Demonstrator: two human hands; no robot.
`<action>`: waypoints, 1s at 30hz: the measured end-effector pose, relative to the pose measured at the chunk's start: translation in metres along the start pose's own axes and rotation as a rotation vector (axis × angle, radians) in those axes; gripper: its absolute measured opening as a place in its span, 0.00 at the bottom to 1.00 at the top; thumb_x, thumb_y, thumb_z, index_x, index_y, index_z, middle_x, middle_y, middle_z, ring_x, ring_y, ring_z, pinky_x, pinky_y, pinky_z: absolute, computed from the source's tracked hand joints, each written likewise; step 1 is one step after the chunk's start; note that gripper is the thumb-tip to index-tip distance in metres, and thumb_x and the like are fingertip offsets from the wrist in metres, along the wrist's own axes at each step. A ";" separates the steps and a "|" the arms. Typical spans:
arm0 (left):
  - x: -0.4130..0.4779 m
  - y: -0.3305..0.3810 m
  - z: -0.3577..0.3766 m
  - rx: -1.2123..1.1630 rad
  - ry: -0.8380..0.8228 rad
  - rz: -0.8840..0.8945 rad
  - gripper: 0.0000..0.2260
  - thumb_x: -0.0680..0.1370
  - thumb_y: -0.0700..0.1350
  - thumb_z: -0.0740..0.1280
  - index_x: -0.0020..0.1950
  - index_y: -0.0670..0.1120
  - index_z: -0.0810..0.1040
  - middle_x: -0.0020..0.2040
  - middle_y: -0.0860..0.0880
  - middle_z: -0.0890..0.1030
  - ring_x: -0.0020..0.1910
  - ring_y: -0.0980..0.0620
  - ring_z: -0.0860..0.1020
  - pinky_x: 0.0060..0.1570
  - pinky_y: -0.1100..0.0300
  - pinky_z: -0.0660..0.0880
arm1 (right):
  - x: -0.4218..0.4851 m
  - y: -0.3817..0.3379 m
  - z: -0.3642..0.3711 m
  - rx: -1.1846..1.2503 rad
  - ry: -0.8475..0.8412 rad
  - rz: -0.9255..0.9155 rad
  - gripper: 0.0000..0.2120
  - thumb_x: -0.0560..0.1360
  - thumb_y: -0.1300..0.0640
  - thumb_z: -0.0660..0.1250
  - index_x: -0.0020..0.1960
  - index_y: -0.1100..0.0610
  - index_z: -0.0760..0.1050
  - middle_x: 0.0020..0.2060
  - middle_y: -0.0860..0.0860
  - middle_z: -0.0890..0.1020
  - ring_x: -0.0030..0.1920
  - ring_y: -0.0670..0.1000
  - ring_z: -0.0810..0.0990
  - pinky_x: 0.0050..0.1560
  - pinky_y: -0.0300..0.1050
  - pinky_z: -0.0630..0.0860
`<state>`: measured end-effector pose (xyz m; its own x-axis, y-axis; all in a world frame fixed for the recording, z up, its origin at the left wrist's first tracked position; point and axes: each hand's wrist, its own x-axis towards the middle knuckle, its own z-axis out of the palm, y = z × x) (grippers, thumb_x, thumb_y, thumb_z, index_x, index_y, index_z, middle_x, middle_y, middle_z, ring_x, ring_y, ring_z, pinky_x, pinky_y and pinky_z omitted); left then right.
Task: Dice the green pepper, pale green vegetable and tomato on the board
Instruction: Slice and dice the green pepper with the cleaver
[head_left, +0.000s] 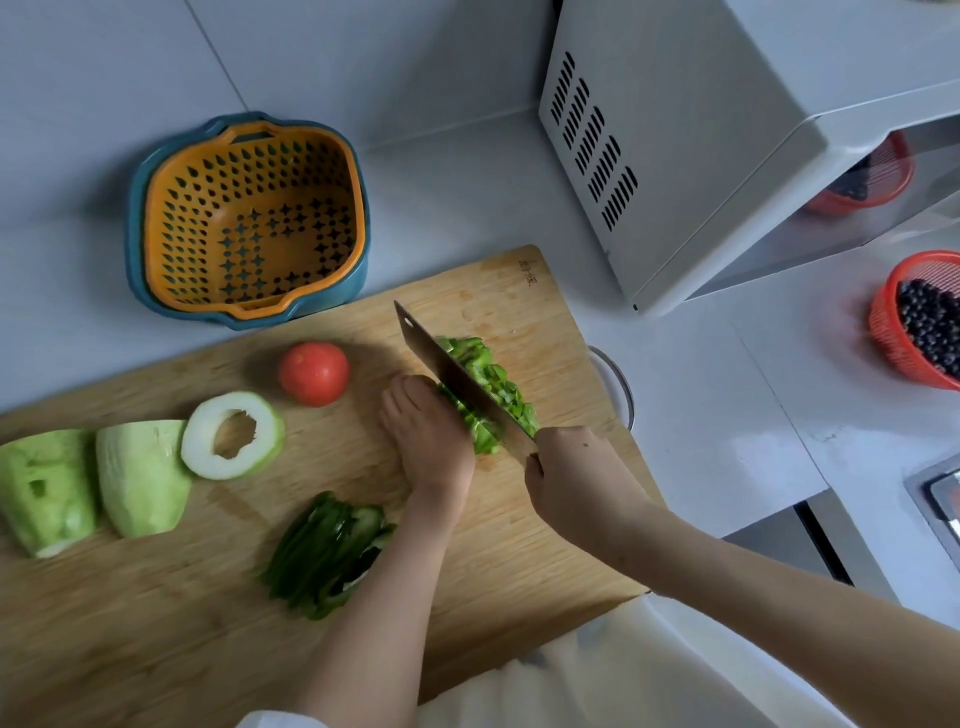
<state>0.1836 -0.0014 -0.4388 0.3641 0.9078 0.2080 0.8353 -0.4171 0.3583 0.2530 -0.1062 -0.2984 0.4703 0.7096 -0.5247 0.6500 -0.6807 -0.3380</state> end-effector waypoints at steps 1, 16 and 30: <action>0.000 0.000 -0.001 -0.005 -0.002 0.004 0.07 0.73 0.34 0.56 0.49 0.38 0.71 0.47 0.37 0.76 0.49 0.39 0.75 0.57 0.53 0.62 | 0.002 -0.001 0.000 0.004 -0.008 0.006 0.17 0.77 0.63 0.55 0.30 0.58 0.58 0.27 0.51 0.64 0.26 0.49 0.61 0.27 0.42 0.61; 0.000 0.000 -0.026 -0.511 0.021 -0.028 0.08 0.80 0.43 0.56 0.46 0.39 0.70 0.43 0.41 0.74 0.44 0.43 0.72 0.47 0.50 0.69 | 0.000 0.006 0.004 0.117 0.090 -0.050 0.17 0.78 0.59 0.56 0.31 0.57 0.60 0.26 0.49 0.65 0.25 0.48 0.62 0.25 0.38 0.56; -0.004 -0.008 -0.029 -0.142 -0.019 0.085 0.06 0.76 0.39 0.57 0.42 0.41 0.72 0.43 0.43 0.78 0.42 0.41 0.75 0.43 0.49 0.72 | 0.015 -0.008 0.010 0.052 -0.017 0.020 0.17 0.78 0.61 0.55 0.31 0.56 0.59 0.29 0.50 0.66 0.27 0.48 0.63 0.25 0.39 0.60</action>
<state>0.1637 -0.0028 -0.4159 0.4400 0.8690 0.2265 0.7346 -0.4933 0.4658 0.2490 -0.0916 -0.3119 0.4725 0.6930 -0.5445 0.6085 -0.7035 -0.3672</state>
